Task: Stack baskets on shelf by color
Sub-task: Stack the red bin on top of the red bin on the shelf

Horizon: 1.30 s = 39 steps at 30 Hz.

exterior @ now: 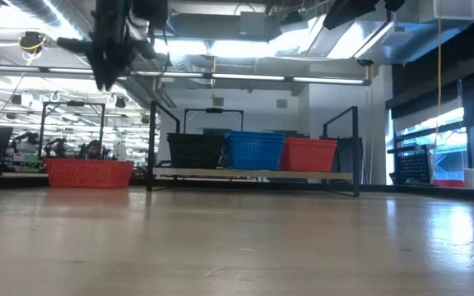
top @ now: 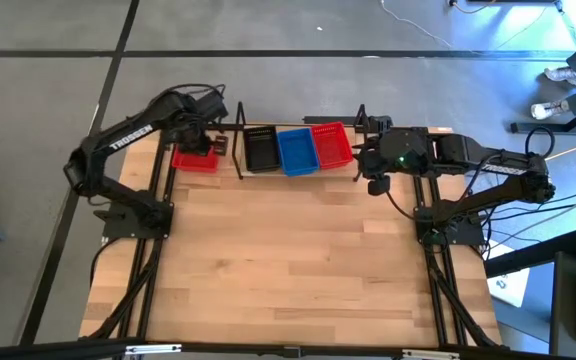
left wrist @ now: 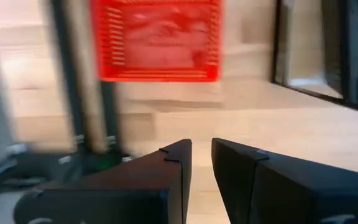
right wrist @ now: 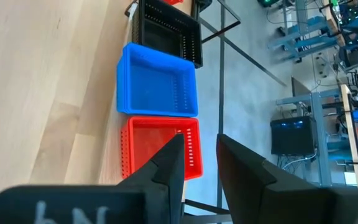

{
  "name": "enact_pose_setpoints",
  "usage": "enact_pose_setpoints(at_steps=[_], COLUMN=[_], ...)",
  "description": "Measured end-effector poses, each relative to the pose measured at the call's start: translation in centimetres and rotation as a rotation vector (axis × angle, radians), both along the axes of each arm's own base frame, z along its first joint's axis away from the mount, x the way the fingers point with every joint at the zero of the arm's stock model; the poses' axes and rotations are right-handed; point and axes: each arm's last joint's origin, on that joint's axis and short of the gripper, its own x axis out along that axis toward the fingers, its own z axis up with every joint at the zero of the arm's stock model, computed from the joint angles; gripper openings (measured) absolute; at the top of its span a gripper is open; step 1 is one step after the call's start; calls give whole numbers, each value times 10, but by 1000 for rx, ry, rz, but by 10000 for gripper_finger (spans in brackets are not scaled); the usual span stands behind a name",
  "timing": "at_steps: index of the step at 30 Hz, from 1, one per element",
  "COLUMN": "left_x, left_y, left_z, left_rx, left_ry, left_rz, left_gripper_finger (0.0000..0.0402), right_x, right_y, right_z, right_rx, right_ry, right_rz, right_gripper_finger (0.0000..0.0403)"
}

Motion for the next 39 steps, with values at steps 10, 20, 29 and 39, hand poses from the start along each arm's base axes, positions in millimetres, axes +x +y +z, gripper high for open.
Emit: enact_pose_setpoints(at_steps=[10,20,29,39], left_x=[-5,-13,-18,-17], left_y=[34,44,48,50], left_z=[-60,-92,-117,-130], left_rx=[-41,-30,-16,46], left_ry=[-141,-163,-200,-208], left_rz=[-29,-5,51,-82], left_gripper_finger=[55,55,55,55], right_x=[0,-3,-3,-3], right_y=[5,7,7,7], right_z=[-1,0,0,1], right_rx=[129,210,211,208], right_ry=[-9,-29,-32,-36], right_rz=[145,164,163,165], right_gripper_finger=[97,97,97,97])
